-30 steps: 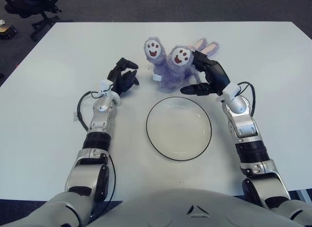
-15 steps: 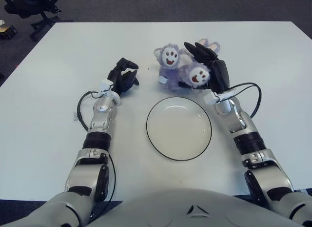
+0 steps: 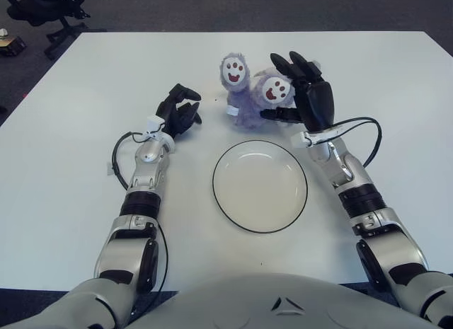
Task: Put the doll into the plate.
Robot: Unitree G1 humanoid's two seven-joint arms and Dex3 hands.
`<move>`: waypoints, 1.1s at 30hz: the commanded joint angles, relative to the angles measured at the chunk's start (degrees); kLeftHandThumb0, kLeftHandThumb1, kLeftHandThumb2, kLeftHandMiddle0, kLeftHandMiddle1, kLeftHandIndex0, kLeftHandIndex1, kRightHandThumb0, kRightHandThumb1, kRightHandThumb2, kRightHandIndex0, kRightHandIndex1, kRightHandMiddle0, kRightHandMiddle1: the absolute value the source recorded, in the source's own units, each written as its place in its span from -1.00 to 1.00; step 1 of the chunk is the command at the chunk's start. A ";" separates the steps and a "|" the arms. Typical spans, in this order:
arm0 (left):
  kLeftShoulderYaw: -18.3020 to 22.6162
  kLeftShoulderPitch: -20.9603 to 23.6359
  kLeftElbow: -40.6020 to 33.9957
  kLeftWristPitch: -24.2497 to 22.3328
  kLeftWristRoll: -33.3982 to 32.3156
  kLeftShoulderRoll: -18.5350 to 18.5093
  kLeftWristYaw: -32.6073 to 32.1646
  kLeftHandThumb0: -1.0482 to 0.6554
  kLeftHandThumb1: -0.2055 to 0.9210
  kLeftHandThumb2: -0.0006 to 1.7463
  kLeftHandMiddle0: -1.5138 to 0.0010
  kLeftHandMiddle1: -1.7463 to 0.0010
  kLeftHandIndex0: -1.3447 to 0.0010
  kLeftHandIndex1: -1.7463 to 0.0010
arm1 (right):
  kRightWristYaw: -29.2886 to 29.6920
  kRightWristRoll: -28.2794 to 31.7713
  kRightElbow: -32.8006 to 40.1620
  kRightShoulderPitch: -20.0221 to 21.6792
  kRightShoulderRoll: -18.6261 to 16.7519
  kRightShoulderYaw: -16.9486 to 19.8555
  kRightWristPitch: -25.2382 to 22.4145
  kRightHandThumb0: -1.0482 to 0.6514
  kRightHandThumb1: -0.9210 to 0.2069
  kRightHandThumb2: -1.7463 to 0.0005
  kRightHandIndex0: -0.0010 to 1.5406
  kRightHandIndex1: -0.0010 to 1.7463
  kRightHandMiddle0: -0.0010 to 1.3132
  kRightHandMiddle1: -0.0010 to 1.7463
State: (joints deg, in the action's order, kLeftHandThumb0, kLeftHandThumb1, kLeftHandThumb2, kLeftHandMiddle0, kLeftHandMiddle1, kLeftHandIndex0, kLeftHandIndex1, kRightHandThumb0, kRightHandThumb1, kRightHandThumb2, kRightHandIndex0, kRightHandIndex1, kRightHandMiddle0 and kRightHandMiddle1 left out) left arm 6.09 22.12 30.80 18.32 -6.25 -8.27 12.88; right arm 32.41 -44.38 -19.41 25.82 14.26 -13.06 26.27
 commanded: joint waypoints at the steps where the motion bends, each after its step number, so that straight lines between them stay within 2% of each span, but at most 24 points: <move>1: -0.10 -2.34 2.15 -0.95 0.52 -0.13 -0.09 -0.19 1.00 -0.63 0.04 -1.00 0.39 -0.76 | -3.26 4.71 -1.18 1.15 0.47 -0.05 3.04 -0.42 -0.72 1.00 -0.55 -1.00 -0.36 -1.00; 7: -0.13 -2.35 2.30 -0.72 0.62 -0.14 -0.20 -0.19 1.00 -0.63 0.04 -1.00 0.39 -0.76 | -9.22 10.88 -2.08 1.27 0.49 0.07 6.16 -0.48 -0.70 1.00 -0.54 -1.00 -0.39 -1.00; 11: -0.15 -2.33 2.42 -0.60 0.67 -0.13 -0.27 -0.19 1.00 -0.63 0.04 -1.00 0.39 -0.76 | -14.96 16.37 -1.98 1.03 0.10 0.34 7.33 -0.52 -0.70 1.00 -0.54 -1.00 -0.42 -1.00; 14: -0.17 -2.35 2.39 -0.55 0.69 -0.11 -0.30 -0.19 1.00 -0.63 0.04 -1.00 0.39 -0.76 | -21.15 22.83 -1.26 0.57 -0.42 0.44 8.10 -0.55 -0.70 1.00 -0.54 -1.00 -0.45 -1.00; 19: -0.18 -2.32 2.44 -0.52 0.71 -0.09 -0.33 -0.19 1.00 -0.63 0.04 -1.00 0.39 -0.76 | -23.80 24.61 -0.97 0.41 -0.68 1.12 8.28 -0.57 -0.70 1.00 -0.54 -1.00 -0.46 -1.00; 21: -0.25 -2.40 2.30 -0.49 0.82 -0.02 -0.43 -0.19 1.00 -0.63 0.04 -1.00 0.39 -0.76 | -33.99 34.39 0.94 0.10 -0.80 0.74 4.59 -0.57 -0.70 1.00 -0.52 -0.99 -0.42 -0.98; 23: -0.29 -2.47 2.19 -0.48 0.86 0.01 -0.45 -0.19 1.00 -0.63 0.04 -1.00 0.39 -0.76 | -43.26 43.96 4.52 -0.33 -0.89 0.94 -2.75 -0.57 -0.70 1.00 -0.46 -0.98 -0.32 -0.95; 24: -0.28 -2.48 2.17 -0.49 0.85 0.01 -0.44 -0.19 1.00 -0.63 0.04 -1.00 0.39 -0.76 | -45.55 46.41 5.84 -0.48 -0.89 1.18 -5.47 -0.57 -0.70 1.00 -0.45 -0.98 -0.29 -0.94; 28: -0.32 -2.56 2.04 -0.52 0.88 0.03 -0.44 -0.19 1.00 -0.63 0.04 -1.00 0.39 -0.76 | -49.79 50.57 8.99 -0.71 -0.74 1.94 -11.65 -0.54 -0.69 1.00 -0.41 -0.99 -0.20 -0.93; 33: -0.35 -2.60 1.96 -0.55 0.93 0.06 -0.46 -0.19 1.00 -0.64 0.04 -1.00 0.38 -0.76 | -52.12 52.13 11.43 -1.06 -0.93 3.00 -15.77 -0.52 -0.68 1.00 -0.40 -0.99 -0.17 -0.93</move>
State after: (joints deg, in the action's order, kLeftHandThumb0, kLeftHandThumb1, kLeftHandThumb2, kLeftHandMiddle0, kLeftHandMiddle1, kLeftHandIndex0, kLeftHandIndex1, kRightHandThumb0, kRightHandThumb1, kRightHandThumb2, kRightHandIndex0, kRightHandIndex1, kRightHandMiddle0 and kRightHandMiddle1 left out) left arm 6.07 22.10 31.03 19.08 -6.02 -8.39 12.85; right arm -17.73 5.87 -10.14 25.69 13.53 -11.13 13.33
